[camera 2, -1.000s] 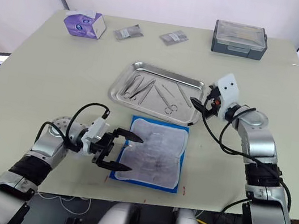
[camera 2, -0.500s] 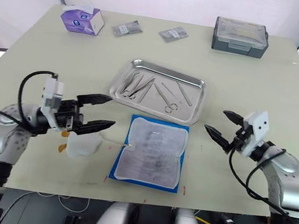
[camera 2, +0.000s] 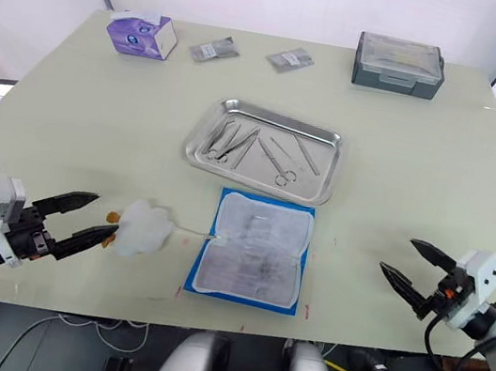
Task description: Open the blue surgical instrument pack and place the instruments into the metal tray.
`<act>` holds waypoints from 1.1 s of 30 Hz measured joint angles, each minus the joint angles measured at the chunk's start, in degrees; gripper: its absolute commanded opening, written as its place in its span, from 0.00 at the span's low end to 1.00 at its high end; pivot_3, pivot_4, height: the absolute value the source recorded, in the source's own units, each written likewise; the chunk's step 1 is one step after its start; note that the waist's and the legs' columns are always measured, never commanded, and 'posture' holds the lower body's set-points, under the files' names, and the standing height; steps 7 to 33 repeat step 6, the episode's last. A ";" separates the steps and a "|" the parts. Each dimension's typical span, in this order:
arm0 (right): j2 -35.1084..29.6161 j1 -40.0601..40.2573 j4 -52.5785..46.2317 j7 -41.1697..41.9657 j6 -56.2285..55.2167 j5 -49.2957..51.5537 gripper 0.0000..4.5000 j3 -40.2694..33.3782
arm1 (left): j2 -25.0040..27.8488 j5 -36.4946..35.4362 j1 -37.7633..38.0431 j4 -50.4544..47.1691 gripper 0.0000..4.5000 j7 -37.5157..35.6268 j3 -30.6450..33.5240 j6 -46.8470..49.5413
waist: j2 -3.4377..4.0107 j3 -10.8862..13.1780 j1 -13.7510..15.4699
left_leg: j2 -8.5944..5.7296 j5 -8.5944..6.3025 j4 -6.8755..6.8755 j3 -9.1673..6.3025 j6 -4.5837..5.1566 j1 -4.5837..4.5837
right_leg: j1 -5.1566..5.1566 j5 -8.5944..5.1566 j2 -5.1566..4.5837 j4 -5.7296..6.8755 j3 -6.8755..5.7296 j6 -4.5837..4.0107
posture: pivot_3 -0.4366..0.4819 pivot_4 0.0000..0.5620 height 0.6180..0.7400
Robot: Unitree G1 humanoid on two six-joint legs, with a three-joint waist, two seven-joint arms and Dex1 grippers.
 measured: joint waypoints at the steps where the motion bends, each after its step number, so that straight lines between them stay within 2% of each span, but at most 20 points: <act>1: -0.01 0.49 0.18 0.31 -0.34 0.07 0.98 -0.47 | -0.27 0.28 0.38 0.02 1.00 0.40 0.41 -0.14 | 0.00 0.00 0.01 | 0.00 0.00 0.00 0.01 0.00 0.06 | 0.05 0.00 0.00 0.00 0.01 0.01 | 0.48 0.27 0.93; 6: -0.17 2.38 3.00 1.78 -2.73 0.18 0.98 -1.75 | -0.60 2.96 1.96 0.99 1.00 1.73 1.12 -2.51 | -0.02 0.00 0.18 | -0.01 -0.01 -0.01 0.10 0.00 0.19 | 0.14 0.00 0.01 0.00 0.05 0.00 | 0.48 0.27 0.93; 33: -0.17 2.38 3.00 1.78 -2.73 0.18 0.98 -1.75 | -0.60 2.96 1.96 0.99 1.00 1.73 1.12 -2.51 | -0.02 0.00 0.18 | -0.01 -0.01 -0.01 0.10 0.00 0.19 | 0.14 0.00 0.01 0.00 0.05 0.00 | 0.48 0.27 0.93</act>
